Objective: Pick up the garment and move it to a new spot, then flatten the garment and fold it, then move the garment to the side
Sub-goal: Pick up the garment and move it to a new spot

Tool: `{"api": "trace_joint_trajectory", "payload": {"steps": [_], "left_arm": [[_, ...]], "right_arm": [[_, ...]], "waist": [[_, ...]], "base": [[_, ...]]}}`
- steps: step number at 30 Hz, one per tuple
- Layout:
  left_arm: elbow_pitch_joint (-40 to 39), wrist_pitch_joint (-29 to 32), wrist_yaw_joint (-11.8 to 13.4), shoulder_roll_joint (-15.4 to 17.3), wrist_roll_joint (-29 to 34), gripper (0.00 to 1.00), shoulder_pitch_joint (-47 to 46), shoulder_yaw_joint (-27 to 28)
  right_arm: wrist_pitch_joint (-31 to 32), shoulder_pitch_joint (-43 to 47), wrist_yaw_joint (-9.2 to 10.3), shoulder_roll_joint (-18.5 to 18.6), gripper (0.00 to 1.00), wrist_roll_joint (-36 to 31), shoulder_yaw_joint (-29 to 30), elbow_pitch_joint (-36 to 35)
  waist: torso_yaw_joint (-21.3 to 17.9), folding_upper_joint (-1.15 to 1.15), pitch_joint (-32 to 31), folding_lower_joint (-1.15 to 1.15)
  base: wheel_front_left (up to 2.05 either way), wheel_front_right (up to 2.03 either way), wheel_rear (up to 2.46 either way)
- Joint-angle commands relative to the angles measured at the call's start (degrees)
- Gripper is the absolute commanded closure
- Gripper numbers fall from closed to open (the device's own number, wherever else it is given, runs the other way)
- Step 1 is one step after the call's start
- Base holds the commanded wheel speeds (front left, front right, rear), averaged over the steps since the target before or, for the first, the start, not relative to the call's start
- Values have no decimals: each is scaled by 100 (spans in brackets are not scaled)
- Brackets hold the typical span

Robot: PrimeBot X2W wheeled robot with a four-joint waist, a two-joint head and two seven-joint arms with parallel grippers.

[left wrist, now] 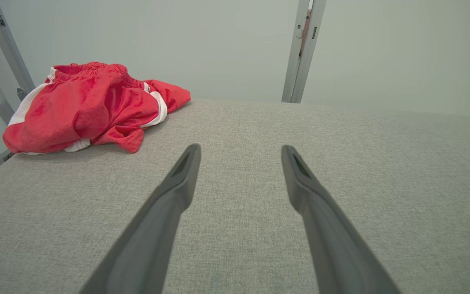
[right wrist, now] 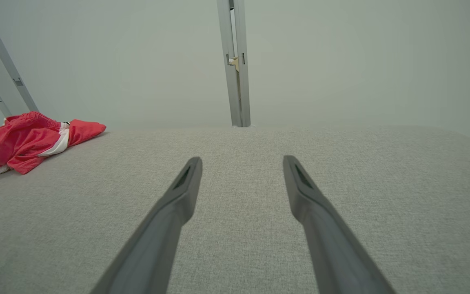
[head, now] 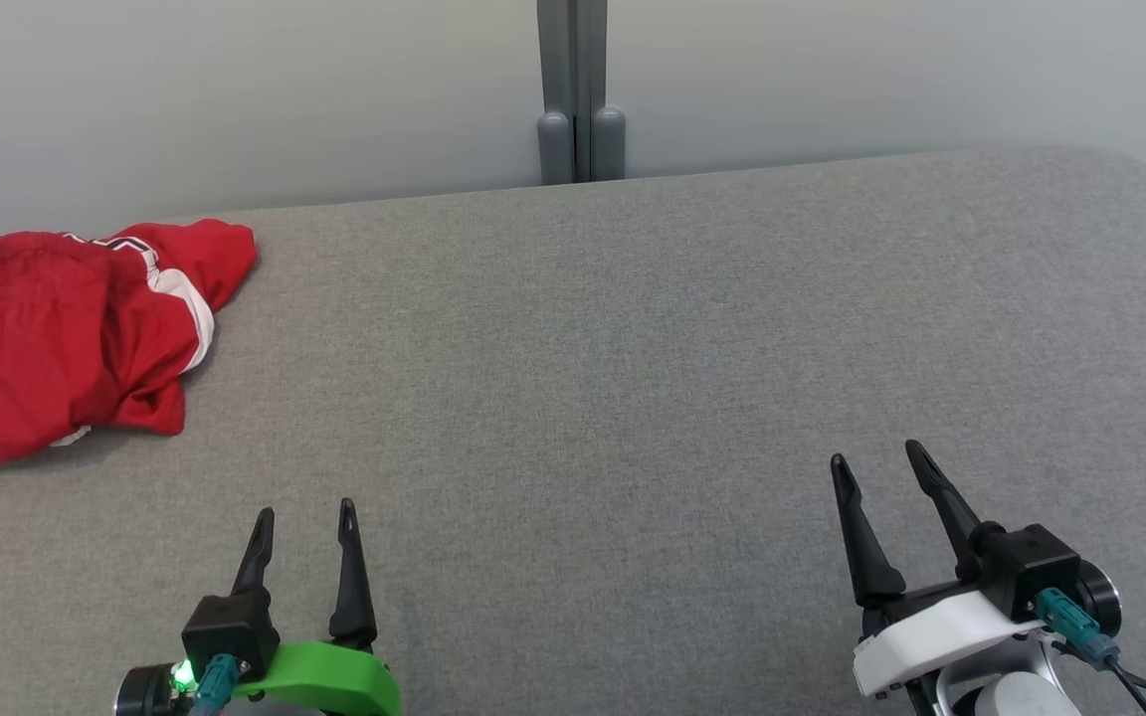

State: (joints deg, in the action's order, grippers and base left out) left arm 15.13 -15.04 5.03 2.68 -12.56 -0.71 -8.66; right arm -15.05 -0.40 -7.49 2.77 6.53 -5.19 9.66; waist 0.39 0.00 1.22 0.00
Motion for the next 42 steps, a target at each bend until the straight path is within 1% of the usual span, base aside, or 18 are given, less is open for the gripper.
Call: {"api": "trace_joint_trajectory", "payload": {"steps": [1, 4, 8, 22, 28, 34, 39, 42], "left_arm": [[12, -22, -22, 38, -9, 0, 4, 5], [23, -21, -26, 38, 9, 0, -40, 7], [9, -21, -21, 38, 61, 0, -79, 12], [35, -15, -97, 84, 204, 0, 51, 209], [17, -15, -126, 104, 249, 0, 122, 260], [0, -15, -146, 92, 256, 0, 154, 288], [-5, -15, -171, 92, 218, 0, 145, 337], [-65, -15, -181, 202, 132, 0, -91, 500]], "right_arm": [[-20, 43, 0, 20, 0, 9, 13, -29], [-19, 36, 0, 19, 0, -11, 15, -65], [-20, 39, 0, 19, 0, 8, 15, -145], [-19, 149, 0, 19, 0, 166, -111, -138], [-19, 110, 0, 20, 0, 219, -193, -125], [-19, 90, 0, 21, 0, 208, -252, -106], [-19, 56, 0, 21, 0, 186, -283, -120], [-19, -36, 0, 22, 0, 130, -290, -184]], "waist": [[30, 0, 7, 0], [136, 0, 13, 0], [413, 0, 13, 0], [1985, 0, -150, 0], [2474, 0, -145, 0], [2721, 0, -128, 0], [2750, 0, -97, 0], [2671, 0, 19, 0]], "base": [[0, 0, 0], [0, 0, 0], [0, 0, 0], [0, 0, 0], [0, 0, 0], [0, 0, 0], [0, 0, 0], [0, 0, 0]]}}
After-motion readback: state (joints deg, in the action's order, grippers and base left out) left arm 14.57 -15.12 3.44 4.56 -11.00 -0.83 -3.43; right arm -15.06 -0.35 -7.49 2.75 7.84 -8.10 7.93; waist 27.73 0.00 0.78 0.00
